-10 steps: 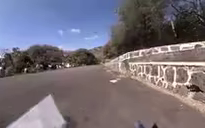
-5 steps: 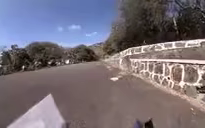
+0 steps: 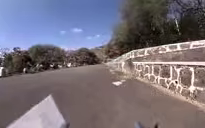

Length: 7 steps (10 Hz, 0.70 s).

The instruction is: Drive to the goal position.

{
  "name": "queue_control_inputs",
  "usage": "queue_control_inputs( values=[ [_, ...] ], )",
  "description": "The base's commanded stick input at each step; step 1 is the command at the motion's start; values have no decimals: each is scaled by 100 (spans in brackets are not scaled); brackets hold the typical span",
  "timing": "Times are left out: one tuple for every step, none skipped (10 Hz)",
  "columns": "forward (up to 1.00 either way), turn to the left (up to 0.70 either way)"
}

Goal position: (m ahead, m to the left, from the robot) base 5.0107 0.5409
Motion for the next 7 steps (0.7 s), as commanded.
queue_control_inputs(
  values=[
    [50, 0],
    [50, 0],
    [50, 0],
    [50, 0],
    [50, 0],
    [50, 0],
    [50, 0]
  ],
)
